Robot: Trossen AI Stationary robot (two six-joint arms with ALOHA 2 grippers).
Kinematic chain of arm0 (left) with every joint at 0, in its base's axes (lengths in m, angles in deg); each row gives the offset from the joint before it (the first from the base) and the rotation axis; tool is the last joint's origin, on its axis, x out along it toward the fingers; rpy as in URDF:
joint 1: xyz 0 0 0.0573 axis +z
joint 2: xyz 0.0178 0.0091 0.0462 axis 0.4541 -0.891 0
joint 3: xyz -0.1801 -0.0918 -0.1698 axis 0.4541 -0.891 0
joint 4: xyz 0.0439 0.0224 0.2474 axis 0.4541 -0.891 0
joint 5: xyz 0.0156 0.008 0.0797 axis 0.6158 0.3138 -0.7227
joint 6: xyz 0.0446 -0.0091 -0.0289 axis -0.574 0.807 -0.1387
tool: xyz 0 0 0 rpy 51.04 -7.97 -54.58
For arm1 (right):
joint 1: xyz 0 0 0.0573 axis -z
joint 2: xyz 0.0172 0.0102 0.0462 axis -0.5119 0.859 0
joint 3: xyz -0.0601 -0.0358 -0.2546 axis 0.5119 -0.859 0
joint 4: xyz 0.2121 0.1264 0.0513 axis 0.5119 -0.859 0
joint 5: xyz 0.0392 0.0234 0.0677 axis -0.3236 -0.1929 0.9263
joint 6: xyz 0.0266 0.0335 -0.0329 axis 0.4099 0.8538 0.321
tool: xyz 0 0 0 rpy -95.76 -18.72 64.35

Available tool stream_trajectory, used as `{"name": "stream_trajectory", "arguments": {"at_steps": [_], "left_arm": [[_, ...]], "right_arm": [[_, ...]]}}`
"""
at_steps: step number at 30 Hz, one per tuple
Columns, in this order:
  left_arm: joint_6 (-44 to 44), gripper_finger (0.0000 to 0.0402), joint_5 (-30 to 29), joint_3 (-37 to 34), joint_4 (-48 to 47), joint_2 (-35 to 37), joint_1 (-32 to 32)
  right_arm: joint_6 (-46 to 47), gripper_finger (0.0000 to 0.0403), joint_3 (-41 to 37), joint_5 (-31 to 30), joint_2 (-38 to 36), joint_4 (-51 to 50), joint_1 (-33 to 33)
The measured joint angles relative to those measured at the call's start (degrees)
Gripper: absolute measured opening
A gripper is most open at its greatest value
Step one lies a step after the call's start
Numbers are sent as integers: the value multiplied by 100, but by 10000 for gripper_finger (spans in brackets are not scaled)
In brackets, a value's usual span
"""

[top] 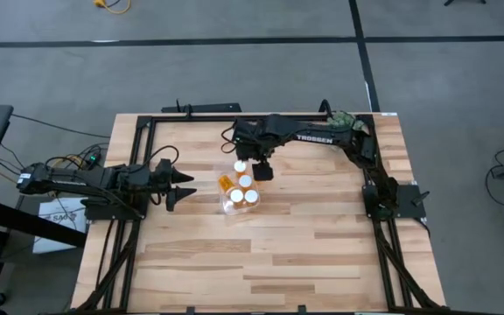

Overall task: Pick and place pill bottles into a basket
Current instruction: Put the orange pill bottle into the transparent container

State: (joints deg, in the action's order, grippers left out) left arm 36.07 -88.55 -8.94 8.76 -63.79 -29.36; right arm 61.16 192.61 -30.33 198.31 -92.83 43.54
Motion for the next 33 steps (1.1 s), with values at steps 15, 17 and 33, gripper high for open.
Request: {"name": "stream_trajectory", "arguments": {"at_steps": [15, 17, 33], "left_arm": [[0, 247, -7, 0, -1, 2, 2], [0, 247, -9, 0, -2, 2, 2], [-50, 247, -158, 0, 0, 2, 1]], "right_arm": [[-254, 251, -2, -96, 27, -345, -129], [-250, 251, -140, -24, -85, -278, -54], [-258, 251, -2715, 29, -1678, 1719, 222]]}}
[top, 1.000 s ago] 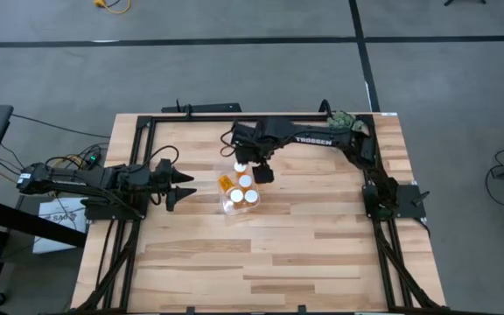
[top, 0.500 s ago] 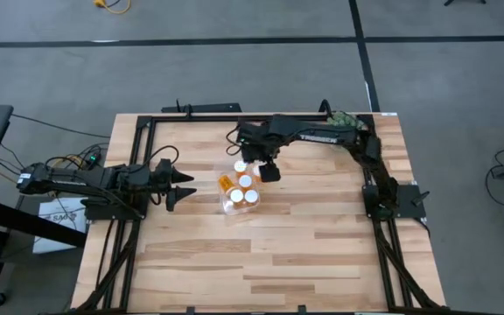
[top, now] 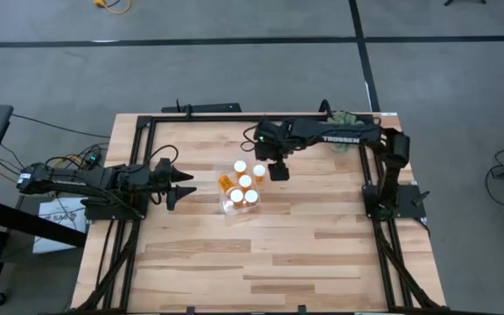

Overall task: Pick and place pill bottles into a basket
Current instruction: Put the orange pill bottle into the transparent container

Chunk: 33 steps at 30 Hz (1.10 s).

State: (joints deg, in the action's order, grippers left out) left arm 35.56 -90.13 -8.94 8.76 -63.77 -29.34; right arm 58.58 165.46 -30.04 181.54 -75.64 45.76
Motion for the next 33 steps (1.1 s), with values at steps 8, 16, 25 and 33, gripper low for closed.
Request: {"name": "stream_trajectory", "arguments": {"at_steps": [8, 16, 25, 33], "left_arm": [[0, 247, -35, 0, 0, 0, 1], [0, 247, -78, 0, -2, 0, 0], [2, 247, -68, 0, -7, 0, 1], [3, 247, -67, 0, -6, 0, 1]], "right_arm": [[-78, 257, 0, 16, 21, 320, -227], [157, 294, -19, 133, 256, 243, -245], [109, 332, -6, 31, 595, 358, -258], [-44, 341, -2, 29, 770, 602, -289]]}}
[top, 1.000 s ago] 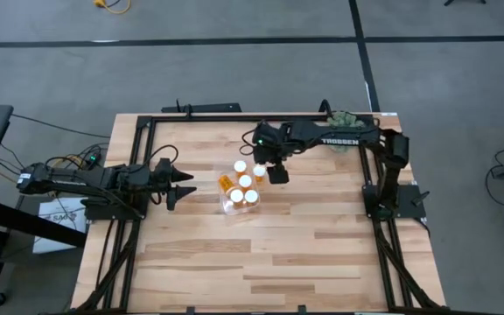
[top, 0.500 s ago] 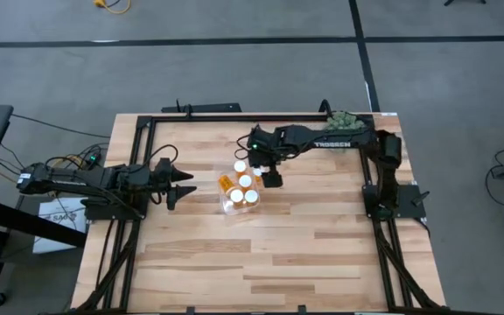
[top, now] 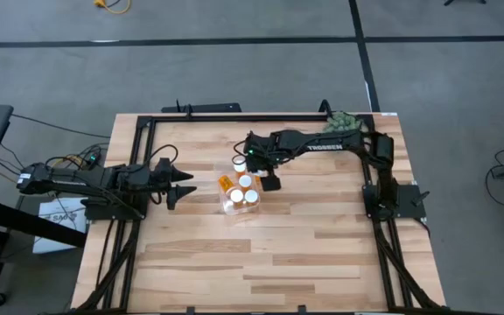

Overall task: Pick and place pill bottles into a basket
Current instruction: Put the orange pill bottle into the transparent container

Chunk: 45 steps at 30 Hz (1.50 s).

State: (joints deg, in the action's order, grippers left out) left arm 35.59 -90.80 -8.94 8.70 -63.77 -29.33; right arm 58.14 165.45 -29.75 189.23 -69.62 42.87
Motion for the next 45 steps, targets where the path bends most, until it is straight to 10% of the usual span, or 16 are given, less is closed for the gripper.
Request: {"name": "stream_trajectory", "arguments": {"at_steps": [38, 45], "left_arm": [[1, 247, 6, 0, 0, 0, -1], [1, 247, 6, 0, -1, 0, -2]], "right_arm": [[26, 196, 4, -17, 195, 241, 81], [176, 220, 6, -21, 191, 169, 81]]}}
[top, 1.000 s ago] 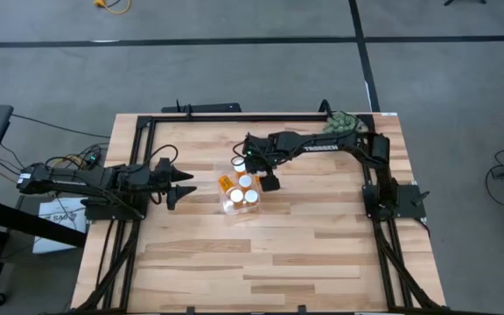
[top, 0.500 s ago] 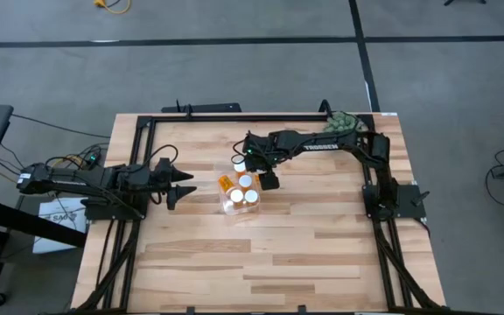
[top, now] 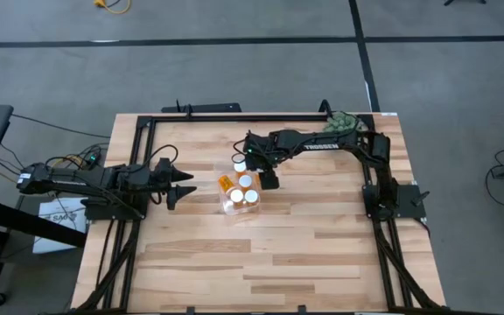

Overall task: Pick and place pill bottles into a basket
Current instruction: Put the orange pill bottle into the transparent container

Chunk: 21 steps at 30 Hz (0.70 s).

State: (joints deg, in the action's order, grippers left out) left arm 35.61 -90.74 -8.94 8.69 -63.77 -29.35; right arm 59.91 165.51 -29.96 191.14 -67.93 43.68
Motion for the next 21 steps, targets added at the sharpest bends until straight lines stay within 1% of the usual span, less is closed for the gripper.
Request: {"name": "stream_trajectory", "arguments": {"at_steps": [2, 4, 10, 13, 18, 21], "left_arm": [[0, 247, 0, 0, 1, 0, 2], [0, 247, 0, 0, 0, 0, 2], [-1, 247, -1, 0, 0, -1, 1], [-1, 247, -2, 0, 0, -2, 0], [-2, 247, -2, 0, 0, 0, 0], [-2, 247, -2, 0, 0, 0, 1]], "right_arm": [[4, 226, 0, -1, 0, -91, 0], [32, 223, 0, -2, 0, -189, 0], [43, 193, 7, -24, -9, -397, 0], [131, 195, 10, -24, -11, -450, 0], [287, 220, 107, -37, -26, -771, 0], [288, 213, 291, -43, -26, -1018, 0]]}}
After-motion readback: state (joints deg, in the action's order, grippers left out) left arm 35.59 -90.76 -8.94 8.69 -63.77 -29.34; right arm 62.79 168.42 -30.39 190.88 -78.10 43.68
